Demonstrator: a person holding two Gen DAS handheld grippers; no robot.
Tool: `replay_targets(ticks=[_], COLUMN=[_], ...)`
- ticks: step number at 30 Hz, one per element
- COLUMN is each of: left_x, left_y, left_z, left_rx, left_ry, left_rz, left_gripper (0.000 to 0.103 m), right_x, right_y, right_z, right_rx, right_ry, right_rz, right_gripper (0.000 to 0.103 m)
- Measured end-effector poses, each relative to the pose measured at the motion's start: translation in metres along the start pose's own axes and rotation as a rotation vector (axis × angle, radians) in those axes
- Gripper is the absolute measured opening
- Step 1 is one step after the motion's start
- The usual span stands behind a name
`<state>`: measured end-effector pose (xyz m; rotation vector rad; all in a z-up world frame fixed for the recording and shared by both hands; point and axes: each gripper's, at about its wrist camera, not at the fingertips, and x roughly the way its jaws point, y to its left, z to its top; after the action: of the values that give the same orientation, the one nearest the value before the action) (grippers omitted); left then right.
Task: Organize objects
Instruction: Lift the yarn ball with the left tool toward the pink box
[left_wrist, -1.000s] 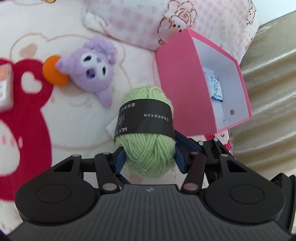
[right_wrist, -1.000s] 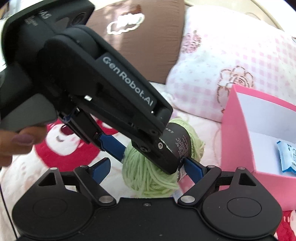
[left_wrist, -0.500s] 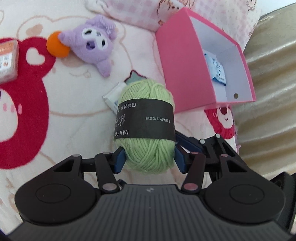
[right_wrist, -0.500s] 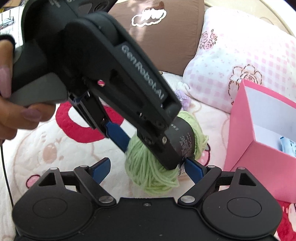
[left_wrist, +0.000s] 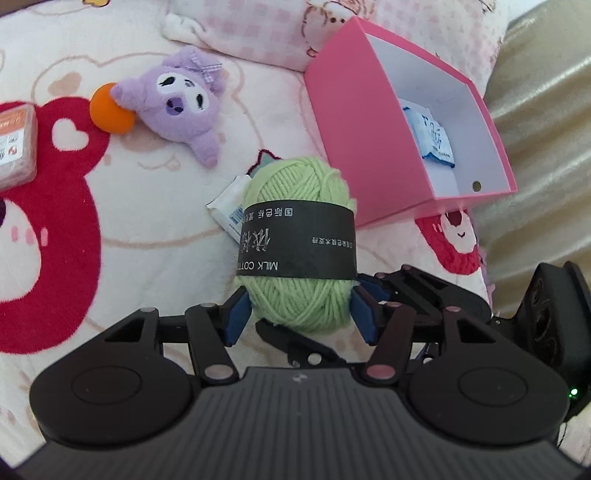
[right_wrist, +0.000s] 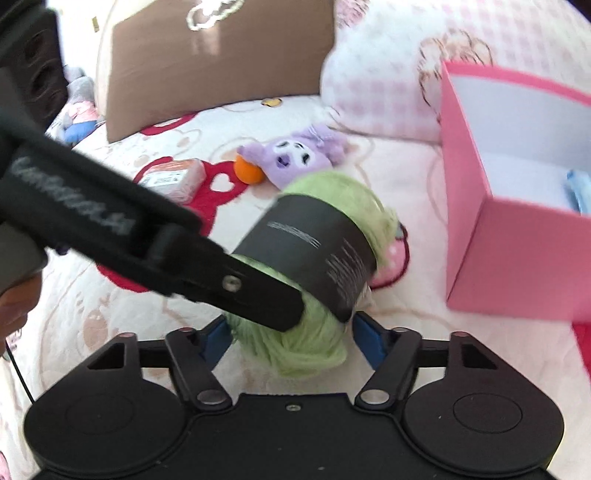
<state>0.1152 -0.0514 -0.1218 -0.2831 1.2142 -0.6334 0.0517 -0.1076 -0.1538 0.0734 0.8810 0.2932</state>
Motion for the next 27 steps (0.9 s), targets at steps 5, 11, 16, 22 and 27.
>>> replay_targets(ticks=[5,11,16,22,27], left_x=[-0.004,-0.016,-0.021,-0.008,0.003], left_y=[0.003,0.010,0.016,0.019,0.027], left_z=[0.001,0.003,0.008,0.016,0.013], left_rx=[-0.009,-0.024,-0.092,-0.106,-0.159], left_ry=[-0.016,-0.046,-0.114,-0.127,-0.134], left_rz=[-0.004,-0.024,-0.068,-0.029,-0.026], left_gripper=[0.058,0.061,0.061,0.060,0.066], right_x=[0.001,-0.001,-0.010,0.000,0.011], right_y=[0.011,0.019,0.024,0.012,-0.003], right_z=[0.001,0.003,0.006,0.011,0.014], right_rx=[-0.043,-0.064,-0.047,0.024,0.106], right_ry=[-0.025,-0.035,-0.055,-0.050,-0.028], right_rz=[-0.042,-0.028,0.041,0.012,0.007], right_gripper=[0.063,0.073,0.086,0.086,0.085])
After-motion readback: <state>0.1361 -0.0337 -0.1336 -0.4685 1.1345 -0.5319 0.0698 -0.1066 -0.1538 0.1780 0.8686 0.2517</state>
